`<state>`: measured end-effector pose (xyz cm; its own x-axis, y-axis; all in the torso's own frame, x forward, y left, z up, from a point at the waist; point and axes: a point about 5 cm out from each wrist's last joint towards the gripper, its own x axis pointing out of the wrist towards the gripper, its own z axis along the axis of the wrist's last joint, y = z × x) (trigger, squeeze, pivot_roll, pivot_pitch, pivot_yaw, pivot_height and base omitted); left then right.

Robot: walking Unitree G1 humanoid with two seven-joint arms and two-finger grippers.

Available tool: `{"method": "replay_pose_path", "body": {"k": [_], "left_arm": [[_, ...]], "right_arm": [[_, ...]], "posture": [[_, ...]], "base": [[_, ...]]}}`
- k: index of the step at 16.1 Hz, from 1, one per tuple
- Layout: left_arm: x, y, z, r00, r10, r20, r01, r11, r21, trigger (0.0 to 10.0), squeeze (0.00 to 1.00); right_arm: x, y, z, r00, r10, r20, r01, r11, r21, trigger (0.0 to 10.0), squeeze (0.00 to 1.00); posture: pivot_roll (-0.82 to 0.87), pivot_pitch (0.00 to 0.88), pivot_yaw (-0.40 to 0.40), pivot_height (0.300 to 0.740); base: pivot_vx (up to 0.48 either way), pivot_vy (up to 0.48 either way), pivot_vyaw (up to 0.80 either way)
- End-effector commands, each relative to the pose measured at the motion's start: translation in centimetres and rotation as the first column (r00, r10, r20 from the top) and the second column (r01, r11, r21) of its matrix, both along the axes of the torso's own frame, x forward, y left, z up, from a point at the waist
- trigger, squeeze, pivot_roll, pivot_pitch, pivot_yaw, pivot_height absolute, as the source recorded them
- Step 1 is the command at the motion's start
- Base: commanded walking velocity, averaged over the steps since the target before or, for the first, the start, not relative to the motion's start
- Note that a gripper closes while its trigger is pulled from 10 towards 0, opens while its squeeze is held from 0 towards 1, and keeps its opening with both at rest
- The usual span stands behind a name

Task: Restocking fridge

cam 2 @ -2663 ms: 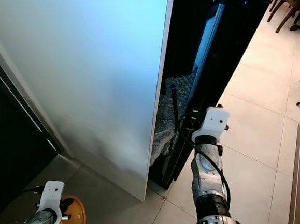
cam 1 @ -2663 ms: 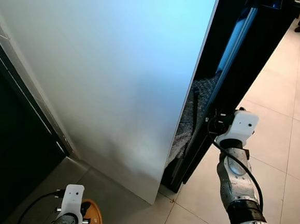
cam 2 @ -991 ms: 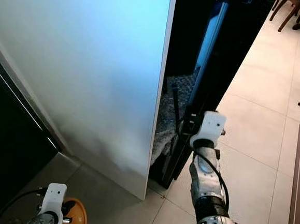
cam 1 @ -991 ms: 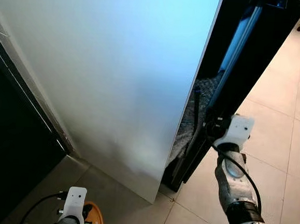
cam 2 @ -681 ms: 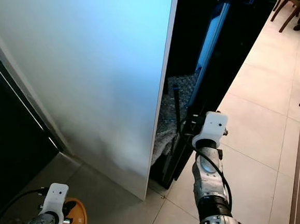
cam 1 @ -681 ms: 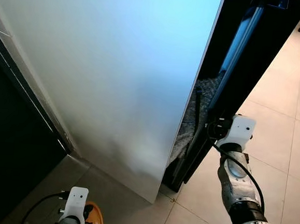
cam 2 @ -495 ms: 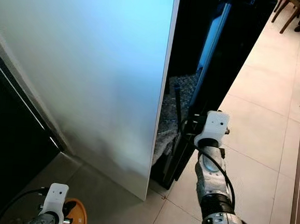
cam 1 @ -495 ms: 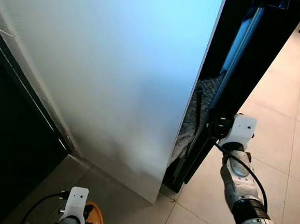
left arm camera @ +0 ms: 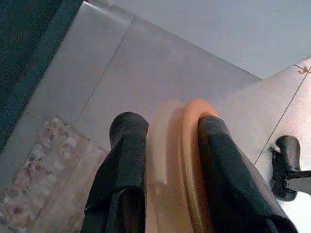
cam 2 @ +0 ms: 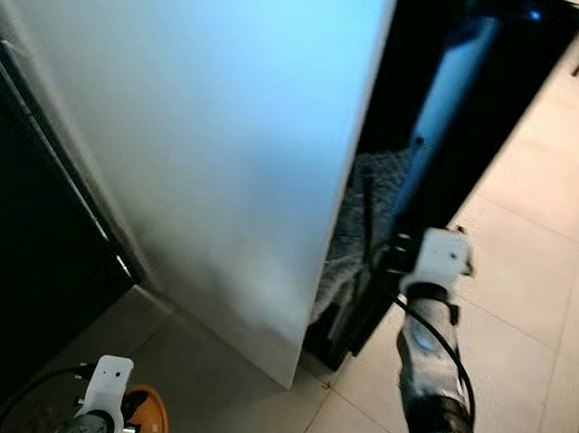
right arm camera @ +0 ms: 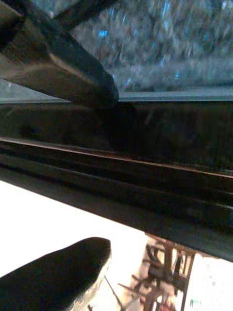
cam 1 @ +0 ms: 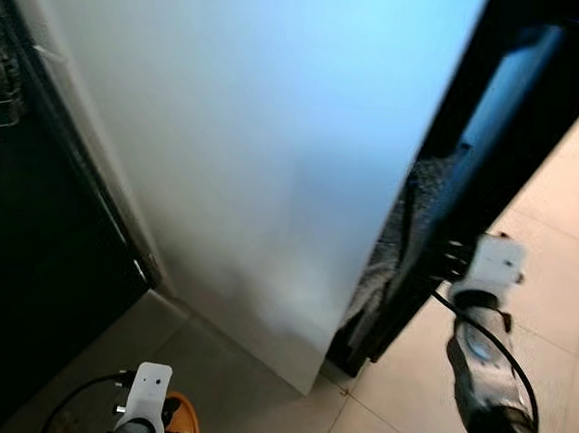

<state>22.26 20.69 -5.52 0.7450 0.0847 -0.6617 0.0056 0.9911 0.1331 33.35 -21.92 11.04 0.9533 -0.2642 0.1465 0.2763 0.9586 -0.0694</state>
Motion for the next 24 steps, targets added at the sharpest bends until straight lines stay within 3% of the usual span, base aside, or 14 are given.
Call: {"method": "replay_pose_path", "body": {"k": [1, 5, 10, 12, 14, 17, 19, 20, 21, 22, 23, 24], "left_arm": [[-0.7, -0.1, -0.5, 1.0, -0.006, -0.025, 0.006, 1.0, 0.001, 10.0, 0.0], [-1.0, 0.0, -0.7, 0.999, -0.005, -0.036, 0.005, 1.0, 0.001, 10.0, 0.0], [-1.1, 0.0, -0.7, 0.999, -0.005, -0.043, 0.005, 1.0, 0.001, 10.0, 0.0], [-1.2, -0.1, -0.8, 0.999, -0.007, -0.05, 0.007, 1.0, 0.0, 10.0, 0.0], [-1.3, -0.1, -0.9, 0.998, -0.005, -0.055, 0.005, 1.0, -0.001, 10.0, 0.0], [-1.8, -0.1, -1.2, 0.997, 0.003, -0.072, -0.004, 1.0, -0.01, 10.0, 0.0], [-2.3, 0.0, -1.5, 0.996, 0.021, -0.092, -0.023, 1.0, -0.016, 10.0, 0.0], [-2.4, 0.1, -1.5, 0.995, 0.029, -0.095, -0.031, 0.999, -0.019, 10.0, 0.0], [-2.5, 0.2, -1.6, 0.994, 0.032, -0.102, -0.034, 0.999, -0.016, 10.0, 0.0], [-2.5, 0.4, -1.5, 0.994, 0.035, -0.103, -0.036, 0.999, -0.013, 10.0, 0.0], [-2.5, 1.1, -1.4, 0.992, 0.059, -0.108, -0.059, 0.998, -0.004, 10.0, 0.0], [-2.7, 1.2, -1.5, 0.991, 0.064, -0.115, -0.065, 0.998, -0.004, 10.0, 0.0]], "right_arm": [[-1.4, -3.5, -0.4, 0.986, -0.168, -0.011, 0.168, 0.986, 0.015, 10.0, 0.0], [-3.4, -5.3, -1.8, 0.962, -0.268, -0.05, 0.268, 0.963, 0.003, 10.0, 0.0], [-6.5, -8.4, -4.2, 0.901, -0.406, -0.151, 0.415, 0.909, 0.032, 10.0, 0.0], [-7.3, -8.4, -6.5, 0.883, -0.389, -0.261, 0.417, 0.907, 0.059, 10.0, 0.0], [-7.8, -6.8, -9.0, 0.892, -0.261, -0.368, 0.328, 0.935, 0.133, 10.0, 0.0], [-10.1, -3.8, -13.8, 0.803, -0.093, -0.588, 0.253, 0.947, 0.196, 10.0, 0.0], [-12.9, -2.2, -16.8, 0.679, -0.011, -0.734, 0.238, 0.949, 0.206, 10.0, 0.0], [-13.7, -1.9, -17.4, 0.642, -0.002, -0.766, 0.238, 0.951, 0.198, 10.0, 0.0], [-15.8, -1.0, -18.9, 0.555, 0.052, -0.83, 0.211, 0.956, 0.201, 10.0, 0.0], [-16.4, -0.7, -19.3, 0.533, 0.067, -0.844, 0.201, 0.958, 0.203, 10.0, 0.0], [-18.0, 0.4, -20.2, 0.469, 0.119, -0.875, 0.145, 0.967, 0.209, 10.0, 0.0], [-18.2, 0.6, -20.3, 0.466, 0.126, -0.876, 0.148, 0.965, 0.218, 10.0, 0.0]], "posture": [[0.06, 0.135, -0.019, 0.74], [0.06, 0.137, -0.018, 0.74], [0.05, 0.141, -0.02, 0.74], [0.05, 0.14, -0.021, 0.74], [0.05, 0.128, -0.02, 0.74], [0.05, 0.073, -0.011, 0.74], [0.06, 0.042, -0.009, 0.74], [0.06, 0.03, -0.01, 0.74], [0.07, 0.029, -0.009, 0.74], [0.06, 0.04, -0.005, 0.74], [0.07, 0.072, -0.006, 0.74], [0.07, 0.085, -0.012, 0.74]], "base": [[0.0, 0.0, 0.0], [0.0, 0.0, 0.0], [0.0, 0.0, 0.0], [0.0, 0.0, 0.0], [0.0, 0.0, 0.0], [0.0, 0.0, 0.0], [0.0, 0.0, 0.0], [0.0, 0.0, 0.0], [0.0, 0.0, 0.0], [0.0, 0.0, 0.0], [0.0, 0.0, 0.0], [0.0, 0.0, 0.0]]}}
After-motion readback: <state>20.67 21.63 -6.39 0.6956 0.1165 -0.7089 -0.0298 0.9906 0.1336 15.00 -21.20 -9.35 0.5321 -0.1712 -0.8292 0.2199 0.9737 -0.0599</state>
